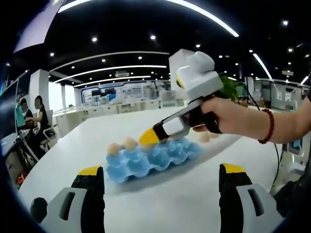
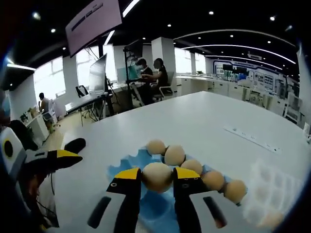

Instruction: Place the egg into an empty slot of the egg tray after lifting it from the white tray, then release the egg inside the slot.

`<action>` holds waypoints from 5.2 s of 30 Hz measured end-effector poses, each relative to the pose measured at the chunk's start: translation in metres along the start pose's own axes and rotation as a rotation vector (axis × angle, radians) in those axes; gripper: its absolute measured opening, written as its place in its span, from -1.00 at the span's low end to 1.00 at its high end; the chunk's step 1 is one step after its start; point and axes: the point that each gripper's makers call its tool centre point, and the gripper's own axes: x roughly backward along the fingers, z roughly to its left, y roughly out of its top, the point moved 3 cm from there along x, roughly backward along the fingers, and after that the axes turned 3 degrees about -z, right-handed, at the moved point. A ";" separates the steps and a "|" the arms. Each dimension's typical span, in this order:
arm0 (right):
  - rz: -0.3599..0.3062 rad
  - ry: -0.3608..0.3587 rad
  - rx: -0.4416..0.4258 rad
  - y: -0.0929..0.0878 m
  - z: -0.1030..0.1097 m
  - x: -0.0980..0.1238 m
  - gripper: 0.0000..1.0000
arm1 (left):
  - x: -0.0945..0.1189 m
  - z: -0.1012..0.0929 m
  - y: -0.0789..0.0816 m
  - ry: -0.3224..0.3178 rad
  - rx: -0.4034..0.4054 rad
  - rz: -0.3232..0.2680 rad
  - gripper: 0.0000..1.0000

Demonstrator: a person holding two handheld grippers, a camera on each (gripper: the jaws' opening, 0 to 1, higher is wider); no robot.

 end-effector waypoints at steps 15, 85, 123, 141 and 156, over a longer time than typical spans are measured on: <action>-0.010 0.068 0.008 0.009 0.024 -0.028 -0.46 | 0.004 0.015 -0.006 0.021 0.006 0.016 1.00; -0.055 0.147 0.160 0.006 0.036 -0.064 0.27 | 0.000 0.005 -0.017 -0.038 0.016 0.047 1.00; -0.065 0.000 0.041 -0.004 -0.017 0.003 0.75 | -0.002 0.012 -0.013 0.021 0.045 0.037 1.00; -0.046 -0.069 0.056 -0.013 -0.043 0.032 0.66 | -0.007 0.006 -0.015 0.007 0.037 0.047 1.00; -0.062 -0.118 -0.013 -0.014 -0.070 0.053 0.57 | -0.008 0.007 -0.014 0.006 0.039 0.050 1.00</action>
